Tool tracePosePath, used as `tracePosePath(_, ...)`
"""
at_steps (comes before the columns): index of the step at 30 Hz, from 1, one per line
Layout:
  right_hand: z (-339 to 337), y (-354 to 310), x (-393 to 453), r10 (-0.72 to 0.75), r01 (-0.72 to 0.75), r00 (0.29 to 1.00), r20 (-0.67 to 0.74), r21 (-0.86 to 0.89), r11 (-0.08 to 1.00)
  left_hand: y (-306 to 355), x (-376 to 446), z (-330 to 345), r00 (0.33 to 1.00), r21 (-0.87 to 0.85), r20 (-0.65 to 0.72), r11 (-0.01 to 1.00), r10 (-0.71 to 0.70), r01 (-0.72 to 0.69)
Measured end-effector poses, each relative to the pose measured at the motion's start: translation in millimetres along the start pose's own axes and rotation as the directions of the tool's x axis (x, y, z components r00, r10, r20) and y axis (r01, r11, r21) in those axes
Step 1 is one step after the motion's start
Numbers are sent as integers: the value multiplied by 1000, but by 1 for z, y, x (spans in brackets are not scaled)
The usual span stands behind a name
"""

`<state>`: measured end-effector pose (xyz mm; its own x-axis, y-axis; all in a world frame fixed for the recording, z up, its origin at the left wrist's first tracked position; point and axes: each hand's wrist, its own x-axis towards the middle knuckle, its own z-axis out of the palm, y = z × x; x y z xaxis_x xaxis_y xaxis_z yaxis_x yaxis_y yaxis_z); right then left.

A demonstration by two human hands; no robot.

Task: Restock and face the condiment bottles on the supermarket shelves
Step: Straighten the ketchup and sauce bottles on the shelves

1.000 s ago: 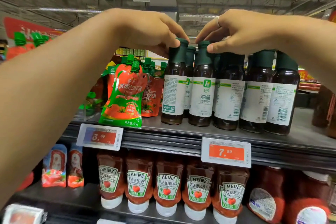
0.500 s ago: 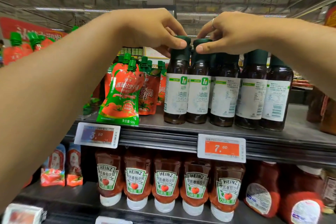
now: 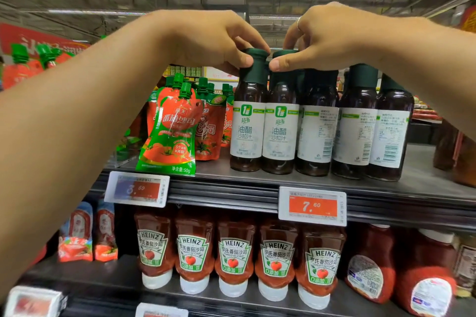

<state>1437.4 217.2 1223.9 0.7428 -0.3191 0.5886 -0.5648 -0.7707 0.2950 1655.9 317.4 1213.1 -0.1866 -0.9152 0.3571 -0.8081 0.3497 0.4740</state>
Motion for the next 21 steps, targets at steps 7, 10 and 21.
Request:
tracePosePath(7,2,-1,-3,-2,2,1000,-3,32,999,-1,-7,2,998,60,-57,998,-8,12)
tracePosePath(10,2,1,-6,-6,6,1000,-5,89,996,0,-13,6,989,236,-147,972,33,2)
tracePosePath(21,-3,8,-18,15,-16,1000,7,94,995,7,-16,9,994,221,-105,975,-13,36)
